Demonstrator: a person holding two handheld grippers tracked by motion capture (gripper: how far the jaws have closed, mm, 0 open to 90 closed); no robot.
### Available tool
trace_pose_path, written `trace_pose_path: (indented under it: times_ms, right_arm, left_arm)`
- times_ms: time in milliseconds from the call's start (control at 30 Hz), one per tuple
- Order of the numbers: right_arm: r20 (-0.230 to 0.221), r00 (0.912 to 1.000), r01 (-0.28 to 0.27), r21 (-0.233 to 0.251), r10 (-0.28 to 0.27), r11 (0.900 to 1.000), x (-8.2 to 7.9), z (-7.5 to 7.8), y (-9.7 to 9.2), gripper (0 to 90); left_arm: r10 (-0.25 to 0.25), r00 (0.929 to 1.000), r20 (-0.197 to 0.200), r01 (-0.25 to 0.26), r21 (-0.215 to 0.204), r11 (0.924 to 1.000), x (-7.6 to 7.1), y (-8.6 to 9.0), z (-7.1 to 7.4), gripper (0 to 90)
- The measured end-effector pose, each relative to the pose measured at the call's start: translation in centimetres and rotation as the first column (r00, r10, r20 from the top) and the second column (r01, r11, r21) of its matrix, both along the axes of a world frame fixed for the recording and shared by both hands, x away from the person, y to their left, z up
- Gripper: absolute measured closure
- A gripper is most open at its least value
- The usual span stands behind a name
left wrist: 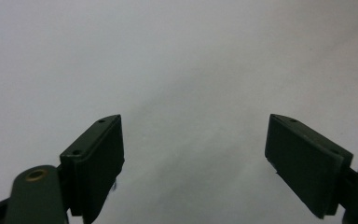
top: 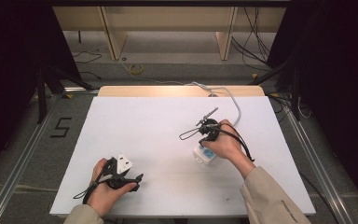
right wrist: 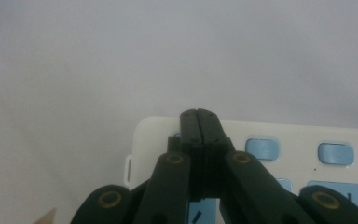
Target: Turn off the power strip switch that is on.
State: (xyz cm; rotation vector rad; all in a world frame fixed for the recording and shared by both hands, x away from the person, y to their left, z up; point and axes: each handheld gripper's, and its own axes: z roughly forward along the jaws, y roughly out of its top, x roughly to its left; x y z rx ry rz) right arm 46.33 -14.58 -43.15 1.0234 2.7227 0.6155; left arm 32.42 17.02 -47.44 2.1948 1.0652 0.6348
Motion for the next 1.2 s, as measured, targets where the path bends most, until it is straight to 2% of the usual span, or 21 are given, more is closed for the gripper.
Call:
trace_pose_path:
  times_ms: [667, 1200]
  right_arm:
    - [-0.007, 1.0, -0.004, -0.032, 0.004, 0.9995, 0.12, -0.33, 0.6, 90.0]
    - [-0.014, 0.9999, 0.005, -0.039, -0.005, 0.9992, 0.19, -0.32, 0.69, 90.0]
  left_arm:
    - [-0.005, 1.0, -0.001, 0.005, 0.005, 1.0, 0.02, -0.07, 0.01, 19.5]
    - [-0.007, 1.0, -0.001, 0.007, 0.006, 1.0, 0.02, -0.15, -0.04, 19.5]
